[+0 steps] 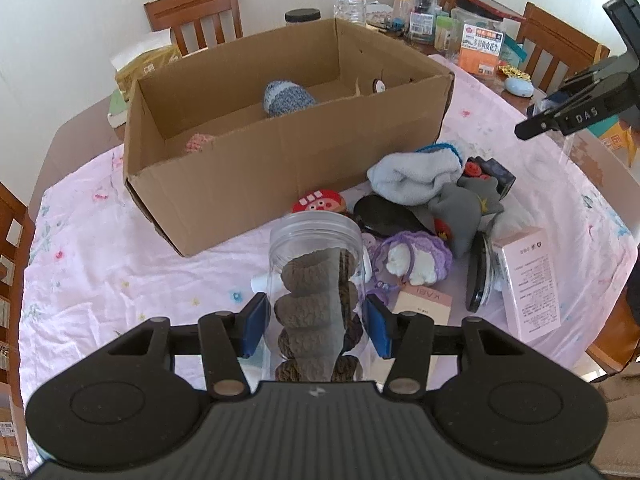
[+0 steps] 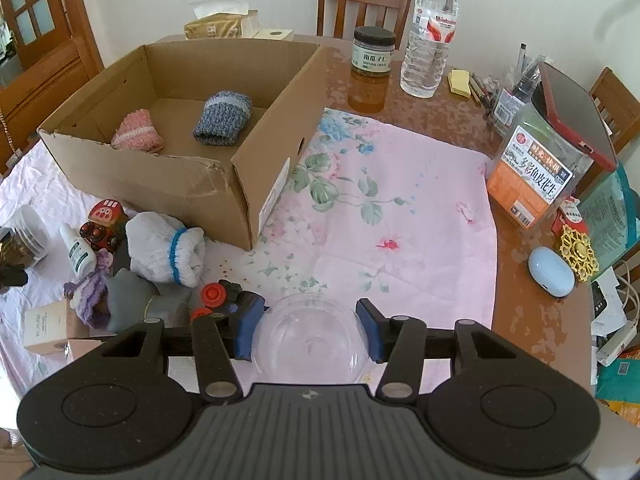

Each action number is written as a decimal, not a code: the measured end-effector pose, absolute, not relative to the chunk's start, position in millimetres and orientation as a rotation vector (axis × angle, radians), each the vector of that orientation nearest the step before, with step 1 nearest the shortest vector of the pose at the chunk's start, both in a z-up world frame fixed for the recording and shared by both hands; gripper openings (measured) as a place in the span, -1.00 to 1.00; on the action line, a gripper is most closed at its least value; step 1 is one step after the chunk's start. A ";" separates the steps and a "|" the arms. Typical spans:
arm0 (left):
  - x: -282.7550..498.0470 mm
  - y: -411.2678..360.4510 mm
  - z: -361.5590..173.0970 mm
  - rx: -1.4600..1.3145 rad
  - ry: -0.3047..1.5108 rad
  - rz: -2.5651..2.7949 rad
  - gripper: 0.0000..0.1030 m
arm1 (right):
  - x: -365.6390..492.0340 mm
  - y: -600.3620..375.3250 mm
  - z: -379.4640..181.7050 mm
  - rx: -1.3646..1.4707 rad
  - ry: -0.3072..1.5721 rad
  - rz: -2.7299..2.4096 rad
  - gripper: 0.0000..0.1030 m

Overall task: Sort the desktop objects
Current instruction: 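Carry the jar and cup over the box and release both inside, then move both tools back toward the remaining items on the table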

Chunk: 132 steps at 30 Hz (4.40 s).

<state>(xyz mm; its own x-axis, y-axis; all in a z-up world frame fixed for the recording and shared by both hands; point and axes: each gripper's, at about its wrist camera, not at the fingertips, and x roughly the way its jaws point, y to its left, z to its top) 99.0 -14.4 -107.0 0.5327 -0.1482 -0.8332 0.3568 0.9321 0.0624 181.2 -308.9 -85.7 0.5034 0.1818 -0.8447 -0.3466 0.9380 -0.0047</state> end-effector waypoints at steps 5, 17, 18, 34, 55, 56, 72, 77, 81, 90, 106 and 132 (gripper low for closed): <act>100.7 -16.3 -99.4 0.237 0.958 -0.319 0.00 | 177.8 -307.5 -86.3 -0.189 0.998 0.322 0.10; 110.4 -27.4 -73.1 0.302 0.950 -0.381 0.00 | 175.5 -294.3 -64.6 -0.264 1.011 0.408 0.10; 112.1 -28.1 -69.9 0.304 0.943 -0.382 0.00 | 175.1 -292.1 -60.9 -0.274 1.009 0.418 0.10; 157.8 -37.0 -28.2 0.357 0.872 -0.365 0.00 | 200.1 -238.8 11.2 -0.386 0.894 0.574 0.10; 230.9 -37.3 -29.4 0.361 0.873 -0.307 0.00 | 267.9 -194.2 25.7 -0.311 0.902 0.641 0.10; 232.1 -37.4 -30.1 0.364 0.874 -0.307 0.00 | 270.5 -193.1 23.0 -0.304 0.908 0.640 0.10; 242.6 -33.8 -39.0 0.365 0.893 -0.301 0.00 | 291.5 -179.7 -9.6 -0.274 0.990 0.600 0.39; 244.9 -38.3 -42.6 0.368 0.898 -0.307 0.01 | 293.1 -190.8 -9.0 -0.243 0.985 0.584 0.39; 247.4 -42.9 -43.8 0.371 0.887 -0.321 0.17 | 289.3 -196.3 -6.0 -0.243 0.975 0.576 0.40; 246.0 -48.1 -45.1 0.406 0.860 -0.324 0.61 | 282.8 -204.0 -5.4 -0.253 0.967 0.553 0.47; 226.9 -43.2 -40.1 0.430 0.856 -0.309 0.75 | 269.2 -212.6 -0.7 -0.241 0.916 0.512 0.98; 150.2 -27.1 -39.2 0.385 0.854 -0.297 0.77 | 204.1 -220.1 -14.2 -0.232 0.915 0.502 1.00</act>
